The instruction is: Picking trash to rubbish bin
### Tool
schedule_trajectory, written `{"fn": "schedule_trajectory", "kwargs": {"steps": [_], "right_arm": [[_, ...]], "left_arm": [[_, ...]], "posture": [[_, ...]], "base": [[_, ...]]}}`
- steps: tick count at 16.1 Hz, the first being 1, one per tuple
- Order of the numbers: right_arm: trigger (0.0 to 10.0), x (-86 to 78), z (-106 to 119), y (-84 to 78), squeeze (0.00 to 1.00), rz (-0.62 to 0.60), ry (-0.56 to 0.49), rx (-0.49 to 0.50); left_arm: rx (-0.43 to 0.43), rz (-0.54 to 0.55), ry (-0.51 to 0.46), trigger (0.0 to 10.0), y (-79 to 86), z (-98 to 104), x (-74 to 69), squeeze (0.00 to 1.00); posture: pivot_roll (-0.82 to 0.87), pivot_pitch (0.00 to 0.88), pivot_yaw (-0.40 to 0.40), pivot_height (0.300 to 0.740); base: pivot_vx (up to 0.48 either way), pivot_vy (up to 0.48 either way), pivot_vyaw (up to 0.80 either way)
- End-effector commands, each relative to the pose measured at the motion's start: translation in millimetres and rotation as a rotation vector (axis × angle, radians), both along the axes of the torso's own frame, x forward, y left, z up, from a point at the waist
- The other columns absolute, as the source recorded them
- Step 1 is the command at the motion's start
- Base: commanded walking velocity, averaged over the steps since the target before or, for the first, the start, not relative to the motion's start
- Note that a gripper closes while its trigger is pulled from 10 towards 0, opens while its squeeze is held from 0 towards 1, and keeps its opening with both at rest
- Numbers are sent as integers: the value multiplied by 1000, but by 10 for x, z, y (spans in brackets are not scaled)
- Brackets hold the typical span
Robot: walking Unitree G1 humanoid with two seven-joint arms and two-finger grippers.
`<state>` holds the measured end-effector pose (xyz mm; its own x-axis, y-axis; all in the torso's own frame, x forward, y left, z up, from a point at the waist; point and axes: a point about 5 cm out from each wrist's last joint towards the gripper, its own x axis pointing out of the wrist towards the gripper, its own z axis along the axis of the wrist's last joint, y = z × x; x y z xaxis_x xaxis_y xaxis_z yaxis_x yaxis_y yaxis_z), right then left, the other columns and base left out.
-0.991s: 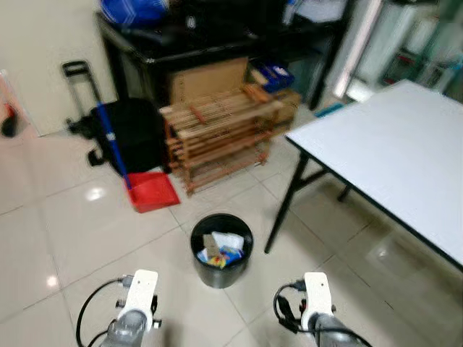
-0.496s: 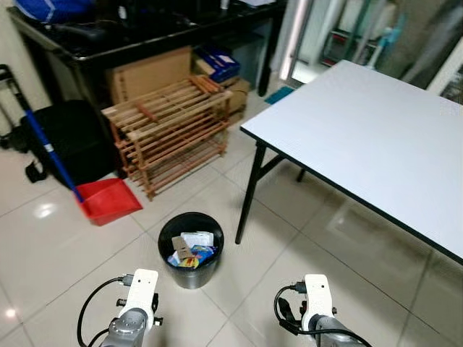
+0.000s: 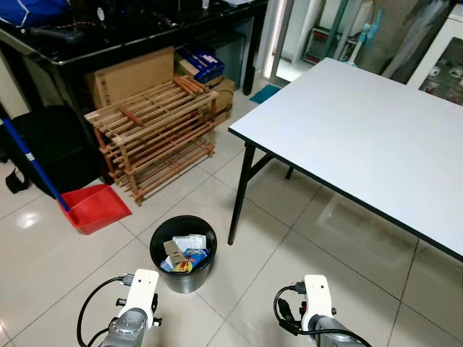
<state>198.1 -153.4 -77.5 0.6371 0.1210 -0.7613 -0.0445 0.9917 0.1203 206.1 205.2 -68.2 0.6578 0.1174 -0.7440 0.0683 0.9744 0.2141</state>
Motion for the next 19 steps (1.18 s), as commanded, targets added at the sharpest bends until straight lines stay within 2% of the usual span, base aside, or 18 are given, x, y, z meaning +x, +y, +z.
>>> {"fn": "schedule_trajectory", "kwargs": {"steps": [1,5,15,19], "right_arm": [[10000,-25,-14,-27,0,3,14,-5],[10000,-27,-15,-21,0,6,15,-3],[10000,-27,-16,-4,0,9,15,0],[10000,-33,-19,-4,0,14,17,0]], "left_arm": [[17,-1,7,10000,7,-5,-8,0],[65,-20,27,10000,39,-18,-38,0],[64,-19,38,10000,41,-29,-56,0],[62,-19,37,10000,41,-31,-61,0]], "posture": [[-12,16,-59,740],[-9,18,-60,740],[-7,15,-60,740],[-5,12,-60,740]], "base": [[0,0,-800],[0,-228,-800],[0,0,-800],[0,0,0]]}}
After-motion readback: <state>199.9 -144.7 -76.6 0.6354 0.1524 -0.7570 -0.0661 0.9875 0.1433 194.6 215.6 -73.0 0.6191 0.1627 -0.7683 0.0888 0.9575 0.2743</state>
